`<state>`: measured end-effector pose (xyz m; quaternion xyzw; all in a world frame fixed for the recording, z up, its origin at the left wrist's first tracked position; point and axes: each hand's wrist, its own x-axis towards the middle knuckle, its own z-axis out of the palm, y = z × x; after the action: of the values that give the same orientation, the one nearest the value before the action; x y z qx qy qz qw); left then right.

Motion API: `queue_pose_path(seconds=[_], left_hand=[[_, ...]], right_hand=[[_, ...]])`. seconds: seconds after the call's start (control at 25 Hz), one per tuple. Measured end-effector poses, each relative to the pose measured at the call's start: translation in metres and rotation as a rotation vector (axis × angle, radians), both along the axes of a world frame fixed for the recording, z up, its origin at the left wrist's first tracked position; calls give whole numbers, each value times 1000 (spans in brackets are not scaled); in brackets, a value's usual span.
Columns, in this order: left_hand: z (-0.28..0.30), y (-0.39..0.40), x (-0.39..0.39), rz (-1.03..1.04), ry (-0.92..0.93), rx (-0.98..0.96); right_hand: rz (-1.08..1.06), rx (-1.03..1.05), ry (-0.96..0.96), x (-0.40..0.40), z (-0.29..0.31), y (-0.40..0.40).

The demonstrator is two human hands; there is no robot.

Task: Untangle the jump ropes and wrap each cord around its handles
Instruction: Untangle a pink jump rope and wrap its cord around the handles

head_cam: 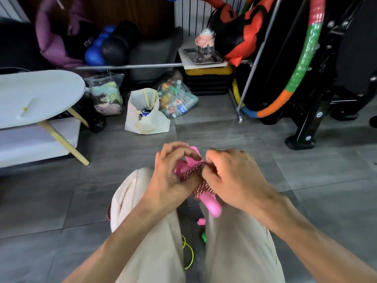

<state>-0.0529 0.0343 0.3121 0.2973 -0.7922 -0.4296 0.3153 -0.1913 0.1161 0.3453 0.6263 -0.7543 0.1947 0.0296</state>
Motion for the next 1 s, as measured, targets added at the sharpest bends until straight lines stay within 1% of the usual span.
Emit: queue_pose_path(seconds=[0.04,0.08,0.12,0.16,0.2,0.24,0.28,0.32,0.44,0.52,0.56,0.6,0.64,0.68,0.72,0.8,0.84,0.88,0.92,1.0], left_hand=[[0,0,1,3,-39,7],[2,3,2,-5,-70,111],[6,6,2,-24,-46,279],[8,8,1,-69,40,467],[9,8,3,-122,160,647],[11,6,5,-164,273,765],[12,4,7,-202,358,819],[11,-1,8,-249,422,845],[14,-8,6,-440,557,866],[18,-10,3,-529,617,827],[21,-10,1,-544,633,805],[19,-12,-1,-524,639,784],[17,-15,-4,-470,633,763],[12,-21,-7,-380,608,740],[5,-29,-10,-258,554,711],[-18,-45,-20,30,381,625],[-30,-52,-27,125,303,590],[-43,-57,-34,175,256,579],[-56,-60,-41,190,238,600],[-77,-69,-51,179,247,727]], right_hand=[[-14,-9,-111,-2,-2,1],[-8,-10,-243,-4,-2,3],[4,-23,-381,-5,0,4],[21,-29,-560,-6,4,6],[47,-32,-783,-7,8,7],[76,-34,-1030,-6,12,9],[110,-40,-1254,-5,13,9],[146,-50,-1437,-2,15,9],[228,-118,-1877,6,16,11],[307,-190,-2106,10,15,12],[324,-225,-2155,12,16,11],[293,-248,-2151,10,14,9],[211,-240,-2111,5,9,4],[107,-206,-2016,-1,1,-2],[1,-148,-1844,-7,-6,-10],[-168,-10,-1357,-21,-28,-26],[-190,89,-1168,-26,-41,-34],[-195,195,-1064,-31,-55,-41],[-189,269,-1095,-37,-69,-50],[-219,356,-1290,-46,-100,-65]])
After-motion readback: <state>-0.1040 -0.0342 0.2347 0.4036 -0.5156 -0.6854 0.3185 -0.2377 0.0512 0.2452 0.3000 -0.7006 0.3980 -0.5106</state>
